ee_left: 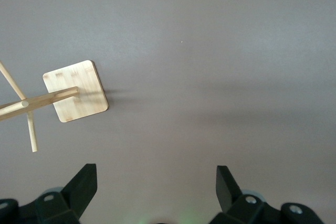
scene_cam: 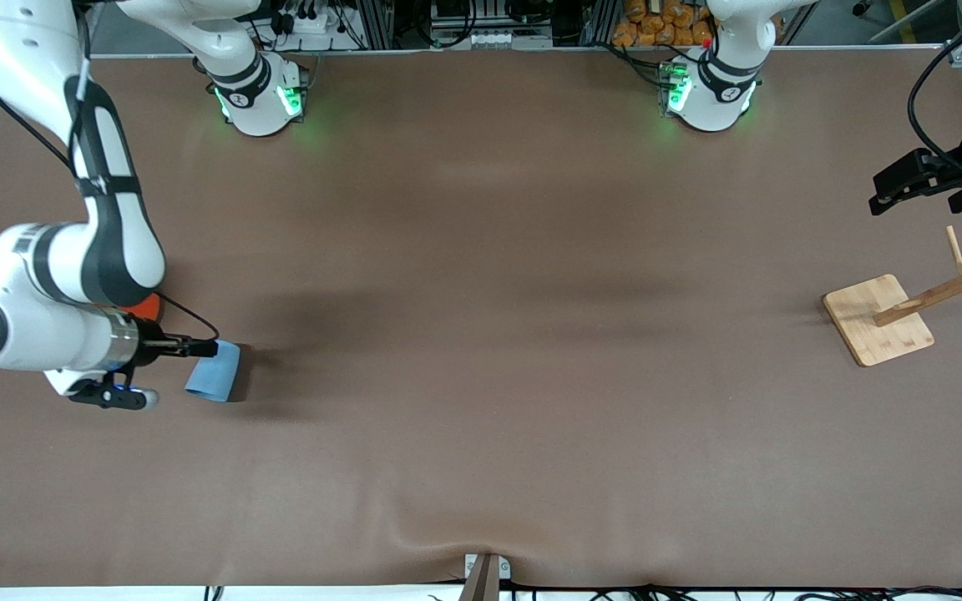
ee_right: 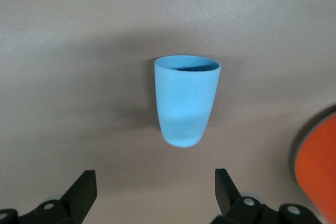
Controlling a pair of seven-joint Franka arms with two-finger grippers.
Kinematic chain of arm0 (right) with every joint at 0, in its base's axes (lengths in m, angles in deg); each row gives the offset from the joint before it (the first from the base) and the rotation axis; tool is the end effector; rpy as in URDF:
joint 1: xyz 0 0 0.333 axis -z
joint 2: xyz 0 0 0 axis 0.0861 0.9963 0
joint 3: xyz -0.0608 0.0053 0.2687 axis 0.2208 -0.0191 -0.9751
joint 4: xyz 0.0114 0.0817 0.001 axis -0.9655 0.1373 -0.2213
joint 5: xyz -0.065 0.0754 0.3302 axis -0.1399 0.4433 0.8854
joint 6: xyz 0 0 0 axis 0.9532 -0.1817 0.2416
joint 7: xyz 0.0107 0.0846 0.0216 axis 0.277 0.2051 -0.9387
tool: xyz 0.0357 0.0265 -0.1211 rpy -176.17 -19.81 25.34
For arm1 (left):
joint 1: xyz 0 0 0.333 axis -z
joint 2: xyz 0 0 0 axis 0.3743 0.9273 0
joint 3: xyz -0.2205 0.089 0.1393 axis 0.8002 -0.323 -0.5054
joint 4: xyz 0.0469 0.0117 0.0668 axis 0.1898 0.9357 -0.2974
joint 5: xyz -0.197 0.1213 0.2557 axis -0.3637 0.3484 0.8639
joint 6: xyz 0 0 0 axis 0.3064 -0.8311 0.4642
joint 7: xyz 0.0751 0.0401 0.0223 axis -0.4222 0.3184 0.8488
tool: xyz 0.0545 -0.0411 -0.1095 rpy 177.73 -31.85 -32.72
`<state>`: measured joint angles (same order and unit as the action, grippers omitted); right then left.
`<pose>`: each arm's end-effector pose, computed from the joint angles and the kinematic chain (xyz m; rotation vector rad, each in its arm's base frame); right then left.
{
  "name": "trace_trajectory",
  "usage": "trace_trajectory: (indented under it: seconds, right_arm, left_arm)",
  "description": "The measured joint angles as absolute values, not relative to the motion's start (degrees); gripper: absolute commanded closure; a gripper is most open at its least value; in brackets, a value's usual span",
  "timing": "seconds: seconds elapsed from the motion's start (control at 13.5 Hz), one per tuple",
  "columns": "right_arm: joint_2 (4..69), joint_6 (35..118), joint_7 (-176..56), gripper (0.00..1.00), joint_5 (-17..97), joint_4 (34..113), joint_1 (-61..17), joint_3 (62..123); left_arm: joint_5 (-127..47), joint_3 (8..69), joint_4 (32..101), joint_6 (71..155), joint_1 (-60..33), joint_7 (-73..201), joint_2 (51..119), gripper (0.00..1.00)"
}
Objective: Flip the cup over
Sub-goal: 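Close the right gripper on the blue cup's base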
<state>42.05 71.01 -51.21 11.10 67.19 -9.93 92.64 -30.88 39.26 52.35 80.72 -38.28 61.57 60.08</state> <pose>0.5941 0.0107 0.2830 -3.0442 0.2045 0.3202 0.4972 -0.0234 0.5853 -3.1413 -0.0290 0.0280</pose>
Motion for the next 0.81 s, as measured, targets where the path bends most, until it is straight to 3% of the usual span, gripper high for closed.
trace_trajectory:
  seconds: [0.81]
  right_arm:
    - [49.9,79.1,-51.3,0.00,11.1,67.4,-8.8,93.0]
  left_arm:
    - [-30.9,39.0,52.3,81.6,-38.6,61.6,61.4,0.00]
